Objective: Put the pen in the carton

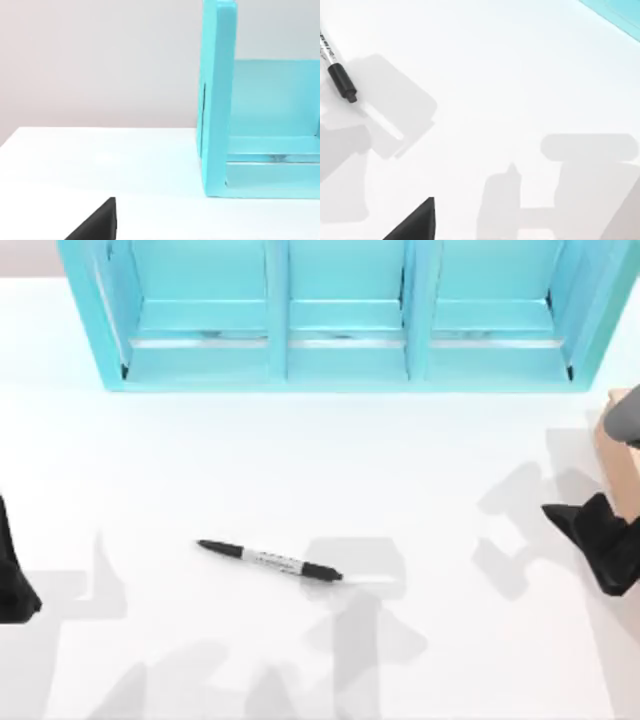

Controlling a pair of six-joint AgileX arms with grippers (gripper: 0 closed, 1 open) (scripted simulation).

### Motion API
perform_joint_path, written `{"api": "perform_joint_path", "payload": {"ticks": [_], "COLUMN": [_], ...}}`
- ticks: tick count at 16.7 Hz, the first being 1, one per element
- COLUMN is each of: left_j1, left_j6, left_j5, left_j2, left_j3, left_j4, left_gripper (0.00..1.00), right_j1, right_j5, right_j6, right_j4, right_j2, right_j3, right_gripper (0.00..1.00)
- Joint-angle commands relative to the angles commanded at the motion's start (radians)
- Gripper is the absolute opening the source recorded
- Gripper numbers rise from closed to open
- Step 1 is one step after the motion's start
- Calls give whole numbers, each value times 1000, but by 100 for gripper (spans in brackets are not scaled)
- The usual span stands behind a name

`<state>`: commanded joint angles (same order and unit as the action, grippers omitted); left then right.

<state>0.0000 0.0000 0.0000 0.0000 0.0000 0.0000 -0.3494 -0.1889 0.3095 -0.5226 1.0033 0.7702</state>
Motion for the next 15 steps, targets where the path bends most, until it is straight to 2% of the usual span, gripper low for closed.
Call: {"api": "perform_joint_path", "payload": {"ticks": [8,15], "left_j1": [0,0], "left_j6": [0,0], "left_j5": [0,0], "left_j2": [0,0], "left_j3": [0,0], "left_j4": [0,0], "left_gripper": [100,100], "right_j1": [-213,-298], "right_j5": [-99,-124], "right_j6": [181,229], "right_j4": [-377,-638], "right_j2": [688,1121], "right_j3": [604,1078], "right_gripper": [100,100]}}
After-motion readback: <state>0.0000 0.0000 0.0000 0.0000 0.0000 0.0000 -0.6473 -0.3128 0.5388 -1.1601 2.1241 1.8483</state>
